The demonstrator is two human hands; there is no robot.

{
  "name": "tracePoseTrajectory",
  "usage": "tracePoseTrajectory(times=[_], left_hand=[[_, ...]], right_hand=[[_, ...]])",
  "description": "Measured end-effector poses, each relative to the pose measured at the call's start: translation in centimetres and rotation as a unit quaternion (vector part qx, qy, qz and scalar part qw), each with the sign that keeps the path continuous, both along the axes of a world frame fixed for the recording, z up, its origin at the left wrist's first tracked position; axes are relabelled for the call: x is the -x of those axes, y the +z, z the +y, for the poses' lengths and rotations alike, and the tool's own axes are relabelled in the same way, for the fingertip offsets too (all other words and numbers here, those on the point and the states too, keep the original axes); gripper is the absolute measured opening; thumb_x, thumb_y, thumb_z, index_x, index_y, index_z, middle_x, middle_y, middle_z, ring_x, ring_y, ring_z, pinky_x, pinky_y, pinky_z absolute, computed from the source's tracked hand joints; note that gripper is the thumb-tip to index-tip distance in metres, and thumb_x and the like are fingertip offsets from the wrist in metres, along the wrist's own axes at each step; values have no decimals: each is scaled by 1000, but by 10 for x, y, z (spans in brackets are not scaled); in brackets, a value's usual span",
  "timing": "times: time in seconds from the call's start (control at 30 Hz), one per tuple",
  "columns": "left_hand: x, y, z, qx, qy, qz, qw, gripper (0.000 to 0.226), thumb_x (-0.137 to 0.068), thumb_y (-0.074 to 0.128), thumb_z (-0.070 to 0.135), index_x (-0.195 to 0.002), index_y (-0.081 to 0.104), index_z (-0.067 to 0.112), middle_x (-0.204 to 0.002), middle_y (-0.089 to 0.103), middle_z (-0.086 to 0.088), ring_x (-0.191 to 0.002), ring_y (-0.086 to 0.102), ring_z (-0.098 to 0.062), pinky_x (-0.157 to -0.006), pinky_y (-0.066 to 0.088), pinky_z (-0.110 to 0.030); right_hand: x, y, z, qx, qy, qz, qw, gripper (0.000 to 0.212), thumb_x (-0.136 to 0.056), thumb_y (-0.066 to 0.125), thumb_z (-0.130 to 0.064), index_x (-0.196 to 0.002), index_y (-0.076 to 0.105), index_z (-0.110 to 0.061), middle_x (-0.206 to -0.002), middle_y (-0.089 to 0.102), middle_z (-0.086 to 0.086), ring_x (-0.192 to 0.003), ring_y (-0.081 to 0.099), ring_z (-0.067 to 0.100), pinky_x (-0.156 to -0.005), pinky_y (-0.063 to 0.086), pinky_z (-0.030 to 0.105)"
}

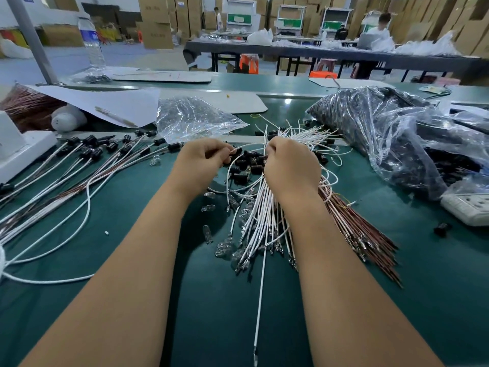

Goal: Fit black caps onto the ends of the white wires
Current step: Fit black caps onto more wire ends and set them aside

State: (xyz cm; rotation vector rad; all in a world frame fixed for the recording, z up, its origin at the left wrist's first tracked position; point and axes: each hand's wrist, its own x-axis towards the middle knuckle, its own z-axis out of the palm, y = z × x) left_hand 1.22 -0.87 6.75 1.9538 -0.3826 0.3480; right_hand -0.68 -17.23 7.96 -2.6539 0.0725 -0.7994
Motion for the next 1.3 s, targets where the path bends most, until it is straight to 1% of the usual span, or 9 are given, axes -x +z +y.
tracePoseTrajectory(times=[0.1, 0.17, 0.27, 0.43, 0.67, 0.87, 1.03, 1.17, 1.3], left_hand=[[0, 0, -1, 14, -6, -4, 1000, 17, -90, 63, 4, -93, 71, 20, -79, 70, -5, -70, 60, -10, -75, 53, -28], [1, 0, -3, -13, -11, -11, 1000, 17, -88, 66, 4, -92, 71, 20, -78, 70, -2, -66, 59, -8, -75, 51, -26], [2, -1, -4, -65, 2, -14, 998, 11, -87, 68, 9, -95, 75, 13, -88, 73, -5, -81, 65, -19, -82, 51, -29], [2, -2, -2, -129, 24, -37, 991, 13, -83, 72, 9, -96, 76, 11, -84, 69, 0, -67, 54, 8, -63, 37, -2], [4, -2, -10, -131, 76, -57, 987, 14, -79, 75, 8, -92, 77, 13, -84, 73, -1, -79, 67, -14, -80, 54, -31], [5, -3, -24, -77, 100, -10, 992, 22, -81, 73, 12, -103, 70, 15, -70, 67, 6, -60, 59, -4, -62, 45, -19], [7, -4, -23, -171, 85, 15, 982, 30, -82, 72, 28, -110, 69, 19, -99, 69, 3, -99, 61, -18, -91, 48, -36], [9, -2, -21, -203, 63, -4, 977, 8, -81, 71, 35, -81, 74, 28, -92, 64, 8, -93, 58, -15, -86, 49, -38], [7, -1, -12, -208, -3, 7, 978, 5, -78, 77, 32, -82, 73, 29, -103, 62, 6, -100, 57, -13, -92, 45, -33]], right_hand=[[4, 3, 3, -36, 80, -10, 996, 24, -94, 52, -15, -110, 68, -19, -96, 70, 1, -84, 59, 18, -81, 45, 32], [6, 4, 5, -39, 128, 2, 991, 18, -93, 56, -20, -104, 70, -21, -97, 71, -1, -85, 62, 18, -80, 47, 32], [5, 3, 4, -31, 149, 27, 988, 15, -93, 58, -18, -97, 72, -19, -93, 71, 3, -86, 62, 23, -75, 49, 35], [5, 4, 4, -17, 157, 31, 987, 16, -90, 59, -12, -95, 73, -17, -93, 69, 3, -88, 61, 23, -76, 48, 34], [3, 0, 5, 15, 90, 47, 995, 21, -85, 58, -10, -91, 73, -22, -91, 69, 0, -85, 60, 22, -66, 42, 28], [3, -1, 6, -4, 39, 22, 999, 15, -89, 56, -17, -96, 69, -20, -89, 67, 0, -77, 54, 20, -62, 32, 27], [3, -1, 4, -9, 22, 1, 1000, 13, -90, 54, -14, -95, 65, -17, -89, 65, 1, -81, 58, 23, -62, 36, 29], [3, 0, 5, -21, 25, -8, 999, 12, -91, 53, -15, -91, 64, -17, -82, 61, -1, -75, 52, 20, -61, 34, 28], [3, 0, 4, -42, 24, -1, 999, 12, -91, 52, -15, -90, 64, -16, -81, 60, -1, -78, 54, 22, -61, 36, 29]])
